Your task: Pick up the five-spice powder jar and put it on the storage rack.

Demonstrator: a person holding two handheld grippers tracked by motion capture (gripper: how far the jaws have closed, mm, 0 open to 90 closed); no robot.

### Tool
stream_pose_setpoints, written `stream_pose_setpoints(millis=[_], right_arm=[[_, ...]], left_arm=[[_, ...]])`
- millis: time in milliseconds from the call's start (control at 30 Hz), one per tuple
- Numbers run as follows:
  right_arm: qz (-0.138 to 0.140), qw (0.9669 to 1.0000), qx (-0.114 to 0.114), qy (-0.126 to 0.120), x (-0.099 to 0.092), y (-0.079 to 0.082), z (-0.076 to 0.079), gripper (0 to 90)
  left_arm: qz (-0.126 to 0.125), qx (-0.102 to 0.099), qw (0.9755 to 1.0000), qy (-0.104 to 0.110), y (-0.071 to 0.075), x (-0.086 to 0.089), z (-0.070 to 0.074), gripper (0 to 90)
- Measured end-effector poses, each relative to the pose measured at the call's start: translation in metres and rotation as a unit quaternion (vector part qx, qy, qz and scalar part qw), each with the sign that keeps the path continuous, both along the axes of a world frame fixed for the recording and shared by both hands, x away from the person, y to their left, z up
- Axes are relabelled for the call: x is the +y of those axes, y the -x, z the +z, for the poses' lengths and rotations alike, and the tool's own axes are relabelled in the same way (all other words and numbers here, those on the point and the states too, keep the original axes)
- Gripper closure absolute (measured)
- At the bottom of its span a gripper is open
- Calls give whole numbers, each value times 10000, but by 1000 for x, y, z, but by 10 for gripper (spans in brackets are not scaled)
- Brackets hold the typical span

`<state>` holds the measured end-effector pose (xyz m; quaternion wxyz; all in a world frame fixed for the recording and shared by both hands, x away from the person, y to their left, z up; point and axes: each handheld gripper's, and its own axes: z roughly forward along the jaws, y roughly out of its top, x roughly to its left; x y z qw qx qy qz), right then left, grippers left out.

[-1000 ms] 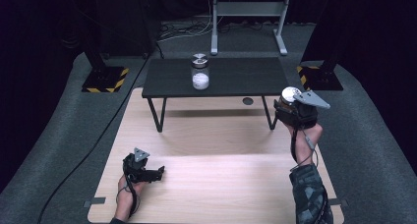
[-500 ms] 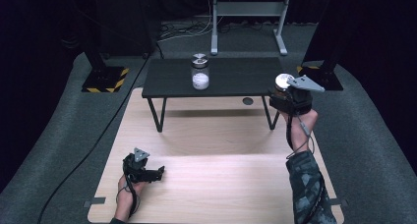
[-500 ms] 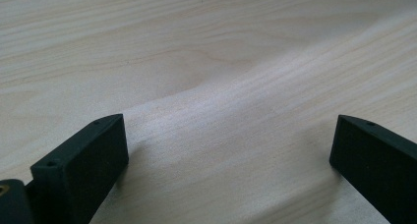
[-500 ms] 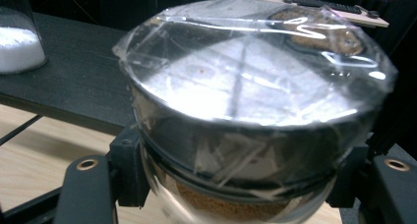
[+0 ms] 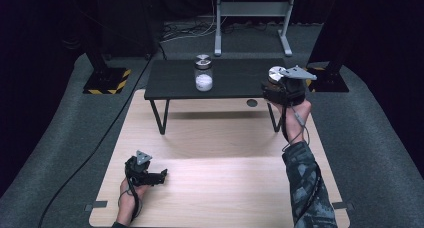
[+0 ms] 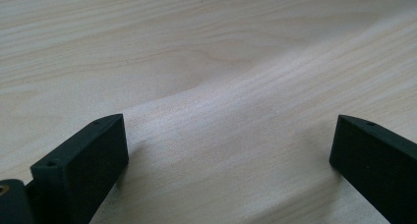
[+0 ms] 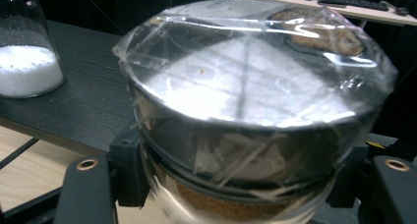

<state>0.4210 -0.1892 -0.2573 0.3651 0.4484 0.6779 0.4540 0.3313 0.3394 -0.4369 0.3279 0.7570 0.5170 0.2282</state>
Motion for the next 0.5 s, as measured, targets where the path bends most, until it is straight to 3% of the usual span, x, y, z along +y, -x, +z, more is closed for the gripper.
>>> stream_pose_setpoints(millis=[500], right_arm=[[100,9997,184,-118,19,-33,8,292]], left_arm=[[-1,0,10000,0,0,0,0,8]])
